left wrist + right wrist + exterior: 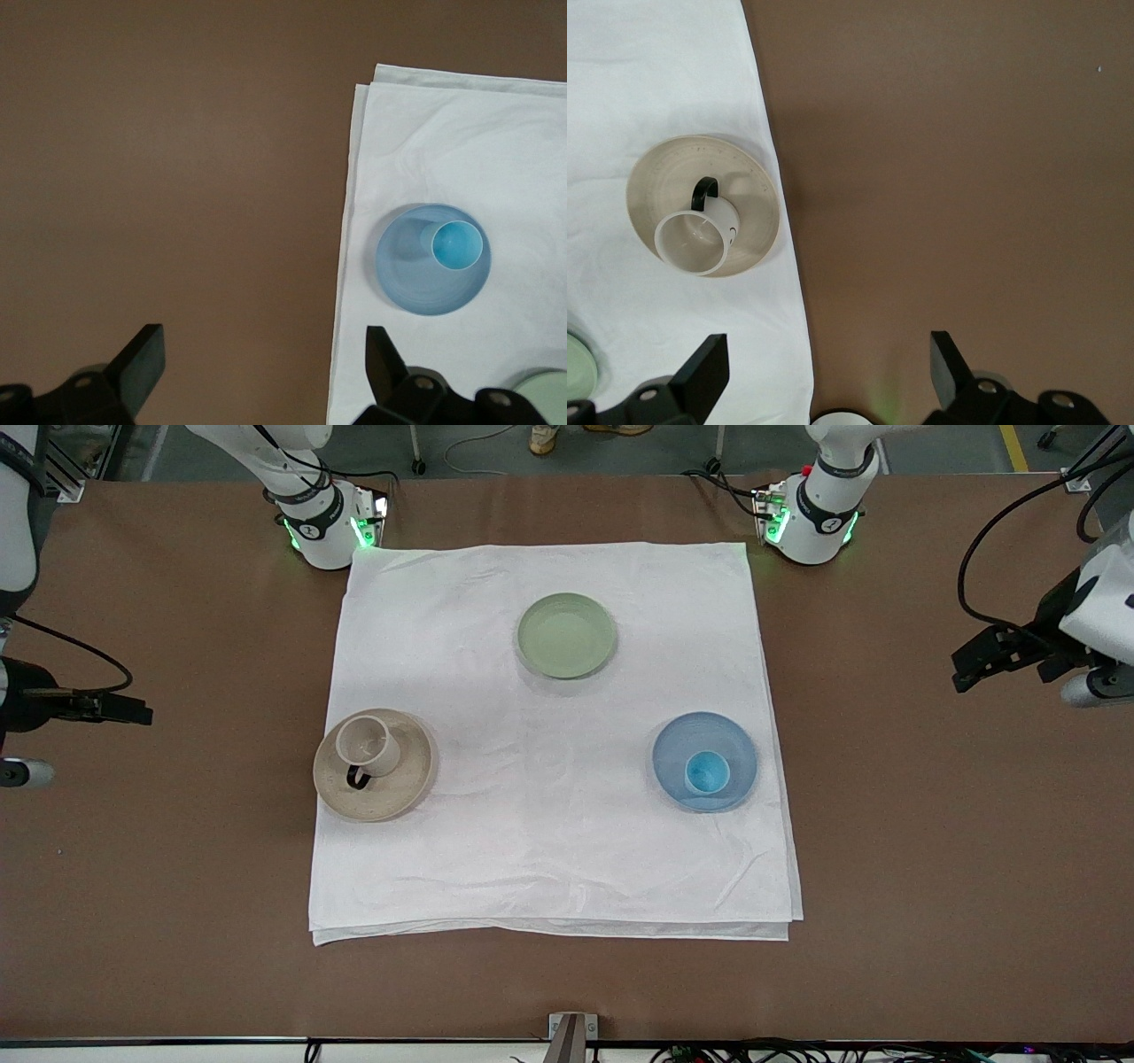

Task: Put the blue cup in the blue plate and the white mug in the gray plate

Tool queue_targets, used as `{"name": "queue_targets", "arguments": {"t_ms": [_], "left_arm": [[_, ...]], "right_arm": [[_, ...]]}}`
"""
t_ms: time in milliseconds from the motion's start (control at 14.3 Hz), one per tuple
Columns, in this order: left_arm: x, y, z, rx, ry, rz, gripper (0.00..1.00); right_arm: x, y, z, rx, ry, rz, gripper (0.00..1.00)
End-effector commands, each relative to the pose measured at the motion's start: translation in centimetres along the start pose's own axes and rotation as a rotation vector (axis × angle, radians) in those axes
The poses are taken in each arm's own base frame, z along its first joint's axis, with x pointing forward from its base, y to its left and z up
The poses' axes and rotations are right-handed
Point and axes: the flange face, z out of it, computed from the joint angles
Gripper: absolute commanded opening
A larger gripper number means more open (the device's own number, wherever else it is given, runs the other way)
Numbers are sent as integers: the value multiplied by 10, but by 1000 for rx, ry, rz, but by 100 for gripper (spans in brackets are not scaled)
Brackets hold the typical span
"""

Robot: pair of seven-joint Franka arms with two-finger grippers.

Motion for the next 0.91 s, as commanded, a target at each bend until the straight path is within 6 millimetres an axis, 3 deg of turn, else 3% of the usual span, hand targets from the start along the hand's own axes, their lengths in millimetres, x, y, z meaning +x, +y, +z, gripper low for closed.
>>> {"name": "queue_targets", "arguments": {"t_ms": [0, 209, 349, 419, 488, 628, 837], "left_arm": [[-15, -2, -12, 13, -10, 57, 100], [-33, -13, -12, -43, -32, 69, 100], [-44, -9, -14, -59, -36, 79, 100], [-50, -5, -14, -57, -37, 88, 100], [-52, -3, -16, -56, -34, 90, 100], [-56, 4, -19, -50, -28, 97, 100], [-54, 8, -16, -50, -34, 109, 100]], "right_arm": [[-3, -8, -5, 3, -2, -39, 100], [-8, -4, 1, 6, -31, -35, 100], [-14, -11, -1, -1, -13, -74, 100], [-22, -17, -4, -13, -2, -124, 100], [-29, -3, -3, -14, 6, -127, 100], [-50, 4, -1, 16, 33, -127, 100], [-87, 0, 2, 15, 70, -138, 100]]}}
